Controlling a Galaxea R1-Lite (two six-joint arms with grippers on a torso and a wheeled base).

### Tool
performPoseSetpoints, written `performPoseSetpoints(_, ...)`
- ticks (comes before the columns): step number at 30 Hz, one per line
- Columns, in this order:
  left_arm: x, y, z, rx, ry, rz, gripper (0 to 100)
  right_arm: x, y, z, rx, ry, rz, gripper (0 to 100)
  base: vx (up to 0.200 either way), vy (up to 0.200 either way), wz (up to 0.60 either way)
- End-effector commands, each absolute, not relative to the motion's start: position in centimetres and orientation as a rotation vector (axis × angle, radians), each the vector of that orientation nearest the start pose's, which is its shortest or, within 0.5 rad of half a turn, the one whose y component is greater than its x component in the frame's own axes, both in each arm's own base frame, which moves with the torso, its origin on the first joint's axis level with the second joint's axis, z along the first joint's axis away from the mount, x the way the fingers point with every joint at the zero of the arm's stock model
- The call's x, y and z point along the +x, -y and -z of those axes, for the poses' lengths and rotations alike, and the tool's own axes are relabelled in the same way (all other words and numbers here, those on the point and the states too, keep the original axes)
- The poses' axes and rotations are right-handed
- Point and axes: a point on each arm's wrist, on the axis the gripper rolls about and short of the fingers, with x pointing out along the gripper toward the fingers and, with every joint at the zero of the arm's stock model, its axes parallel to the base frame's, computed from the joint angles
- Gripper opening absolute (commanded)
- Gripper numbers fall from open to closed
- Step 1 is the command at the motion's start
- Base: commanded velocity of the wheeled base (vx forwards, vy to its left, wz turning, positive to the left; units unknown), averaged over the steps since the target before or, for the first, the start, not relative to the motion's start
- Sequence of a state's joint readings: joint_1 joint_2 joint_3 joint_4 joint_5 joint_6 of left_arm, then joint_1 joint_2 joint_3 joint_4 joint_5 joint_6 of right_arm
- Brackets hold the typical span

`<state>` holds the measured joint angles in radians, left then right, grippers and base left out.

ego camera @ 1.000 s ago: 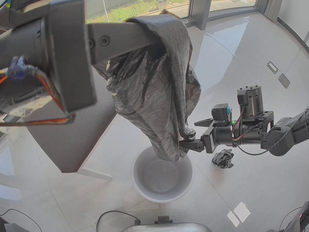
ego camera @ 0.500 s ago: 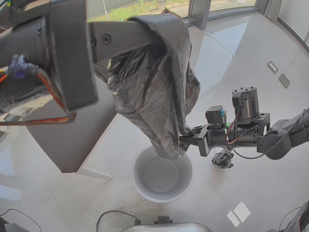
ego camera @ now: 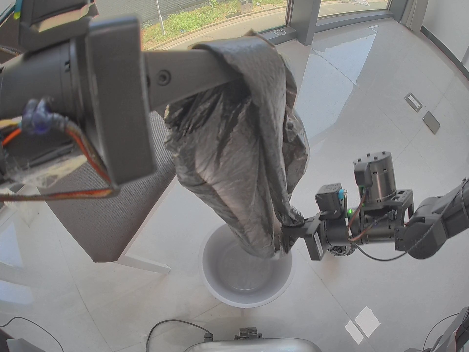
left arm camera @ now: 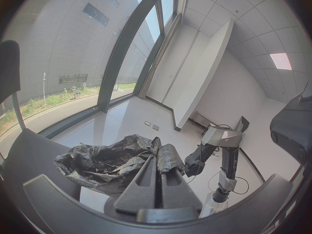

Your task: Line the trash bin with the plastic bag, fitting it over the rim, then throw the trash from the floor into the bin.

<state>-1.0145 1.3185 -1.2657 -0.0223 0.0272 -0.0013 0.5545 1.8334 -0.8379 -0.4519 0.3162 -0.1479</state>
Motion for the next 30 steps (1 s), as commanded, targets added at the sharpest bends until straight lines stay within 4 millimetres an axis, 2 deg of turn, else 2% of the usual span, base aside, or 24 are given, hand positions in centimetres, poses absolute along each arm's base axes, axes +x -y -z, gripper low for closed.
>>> performPoseSetpoints(1, 11.0, 17.7, -34.0, 0.042, -0.075, 0.980, 0, 23.1, -17.1, -12.0, -0.231, -0.566, -0.923, 0, 0.000, 0.000, 0.00)
performPoseSetpoints(6, 10.8, 18.1, -31.5, 0.089, -0.153, 0.957, 0, 20.7, -16.7, -9.5, -0.278, -0.676, -0.908, 0, 0.000, 0.000, 0.00)
performPoseSetpoints(11, 10.6, 18.4, -28.9, 0.090, -0.260, 0.905, 0, 20.2, -16.4, -8.1, -0.290, -0.737, -0.911, 0, 0.000, 0.000, 0.00)
performPoseSetpoints(16, 11.2, 18.9, -25.9, 0.126, -0.393, 0.868, 0, 20.7, -16.6, -6.7, -0.293, -0.785, -0.907, 0, 0.000, 0.000, 0.00)
performPoseSetpoints(19, 11.6, 19.0, -25.2, 0.142, -0.420, 0.854, 0, 21.2, -16.9, -6.3, -0.291, -0.786, -0.905, 0, 0.000, 0.000, 0.00)
performPoseSetpoints(26, 12.3, 20.1, -22.0, 0.147, -0.549, 0.826, 0, 23.2, -18.4, -3.3, -0.297, -0.805, -0.907, 0, 0.000, 0.000, 0.00)
performPoseSetpoints(30, 13.5, 20.8, -20.7, 0.159, -0.601, 0.791, 0, 23.7, -18.2, -2.3, -0.294, -0.831, -0.889, 0, 0.000, 0.000, 0.00)
